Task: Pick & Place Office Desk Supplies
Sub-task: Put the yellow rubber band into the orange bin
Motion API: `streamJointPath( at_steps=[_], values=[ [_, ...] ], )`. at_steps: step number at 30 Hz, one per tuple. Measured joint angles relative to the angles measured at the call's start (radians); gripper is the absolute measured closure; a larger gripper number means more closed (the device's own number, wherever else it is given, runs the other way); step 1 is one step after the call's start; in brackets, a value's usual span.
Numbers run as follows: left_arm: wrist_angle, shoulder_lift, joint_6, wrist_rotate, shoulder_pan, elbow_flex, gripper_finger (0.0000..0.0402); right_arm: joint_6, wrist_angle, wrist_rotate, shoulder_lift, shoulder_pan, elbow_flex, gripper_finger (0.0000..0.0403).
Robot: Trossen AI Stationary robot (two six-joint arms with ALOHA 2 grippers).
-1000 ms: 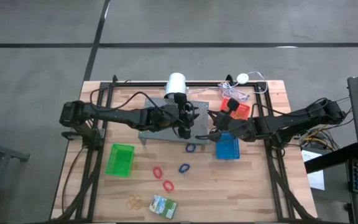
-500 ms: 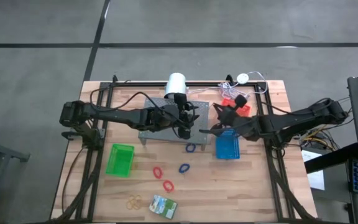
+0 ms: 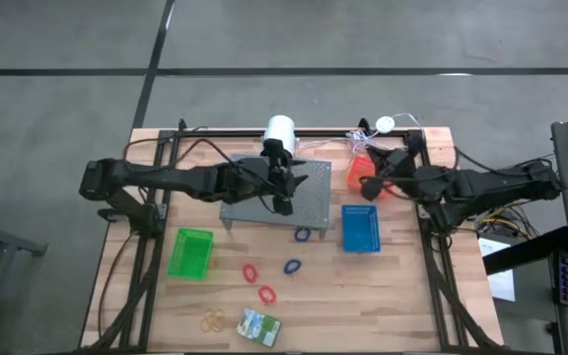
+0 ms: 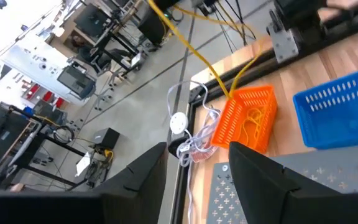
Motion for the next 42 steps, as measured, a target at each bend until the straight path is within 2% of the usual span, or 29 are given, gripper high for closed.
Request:
streamJointPath(
  at_steps=[6,12,19,23,28,34,42],
  values=[
    [-0.105,-0.103,-0.057,0.010,0.000,0.000,0.0225,0.184,-0.190,-0.010,-0.074,-0.070,0.000,0.0394],
    [-0.244,-0.184,-0.078,0.053,0.000,0.000,0.0225,0.316,-0.332,-0.158,-0.098,-0.189,0.000,0.0394],
    [-0.317,-0.216,-0.078,0.056,0.000,0.000,0.0225,0.343,-0.372,-0.285,-0.055,-0.345,0.000,0.0394],
    [-0.355,-0.215,-0.078,0.056,0.000,0.000,0.0225,0.378,-0.406,-0.393,-0.029,-0.432,0.000,0.0394],
    [-0.410,-0.214,-0.103,0.055,0.001,0.000,0.0225,0.437,-0.504,-0.426,-0.002,-0.520,0.000,0.0394],
    [-0.416,-0.214,-0.123,0.053,0.001,0.000,0.0225,0.445,-0.561,-0.540,0.010,-0.575,-0.001,0.0394],
    [-0.415,-0.214,-0.123,0.053,0.001,0.000,0.0225,0.479,-0.616,-0.604,0.013,-0.580,-0.001,0.0394]
  ],
)
